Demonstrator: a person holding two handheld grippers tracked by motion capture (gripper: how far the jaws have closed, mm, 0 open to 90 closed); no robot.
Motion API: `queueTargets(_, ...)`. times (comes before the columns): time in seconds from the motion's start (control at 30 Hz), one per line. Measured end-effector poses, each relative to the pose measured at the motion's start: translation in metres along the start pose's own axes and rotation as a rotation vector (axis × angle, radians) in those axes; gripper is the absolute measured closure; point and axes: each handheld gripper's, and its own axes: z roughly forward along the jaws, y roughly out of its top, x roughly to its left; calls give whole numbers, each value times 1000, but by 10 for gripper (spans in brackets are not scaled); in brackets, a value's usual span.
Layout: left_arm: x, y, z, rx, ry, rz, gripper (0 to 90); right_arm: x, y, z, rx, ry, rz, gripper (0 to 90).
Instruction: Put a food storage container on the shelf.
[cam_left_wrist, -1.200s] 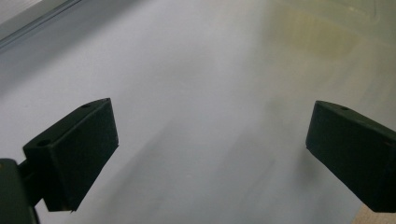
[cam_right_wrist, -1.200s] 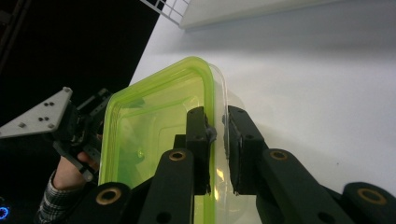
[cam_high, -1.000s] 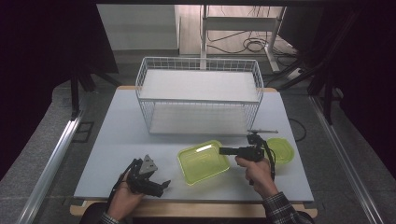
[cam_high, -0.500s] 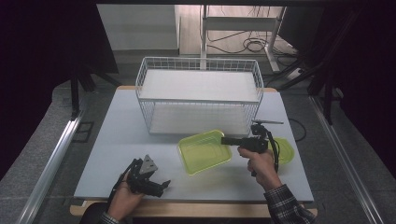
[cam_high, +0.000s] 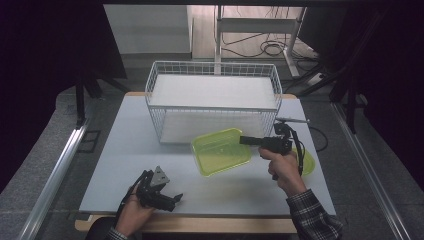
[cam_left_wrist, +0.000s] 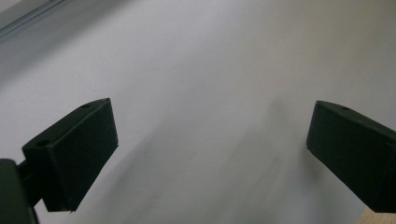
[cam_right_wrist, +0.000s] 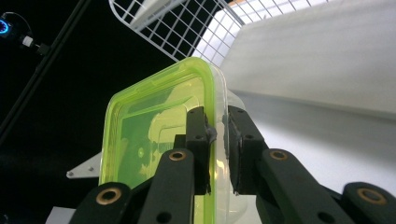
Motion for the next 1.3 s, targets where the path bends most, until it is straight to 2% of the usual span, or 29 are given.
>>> queueTargets(0.13,0,0,0,0,-2,1,20,7,9,-3,-10,17,1,798)
queueTargets(0.63,0,0,0,-1,-3,2,19,29,37,-8,-42,24,-31,799)
queueTargets(0.9,3,0,-2,-14,-12,-15,19,42,56,-8,-66,24,-44,799)
queueTargets(1.3,4,0,-3,-23,-15,-24,20,55,80,-7,-111,-11,-74,800)
